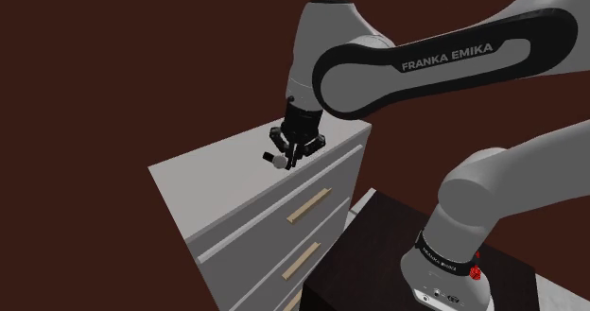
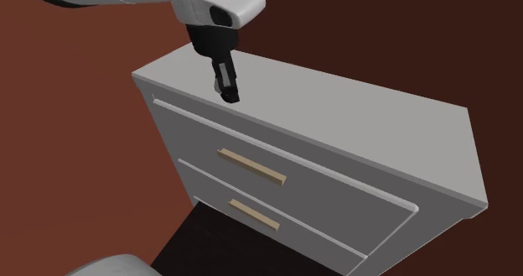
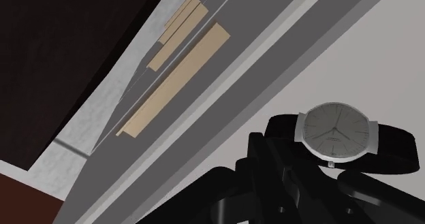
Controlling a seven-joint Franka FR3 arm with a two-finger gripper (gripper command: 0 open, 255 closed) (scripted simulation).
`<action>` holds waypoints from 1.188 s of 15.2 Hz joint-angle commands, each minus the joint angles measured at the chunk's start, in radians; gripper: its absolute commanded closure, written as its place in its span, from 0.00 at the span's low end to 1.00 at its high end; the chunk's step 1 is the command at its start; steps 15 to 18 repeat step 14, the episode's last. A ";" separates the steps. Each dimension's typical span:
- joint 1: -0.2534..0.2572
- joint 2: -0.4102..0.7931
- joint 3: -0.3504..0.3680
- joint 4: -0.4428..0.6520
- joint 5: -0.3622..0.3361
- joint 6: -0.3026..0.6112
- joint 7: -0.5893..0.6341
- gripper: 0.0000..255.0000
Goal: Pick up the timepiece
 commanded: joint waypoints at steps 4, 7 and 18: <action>-0.002 -0.016 -0.024 0.053 -0.015 -0.070 -0.001 1.00; -0.004 -0.024 -0.039 0.087 -0.024 -0.112 -0.002 1.00; -0.010 -0.030 -0.063 0.149 -0.040 -0.181 -0.003 1.00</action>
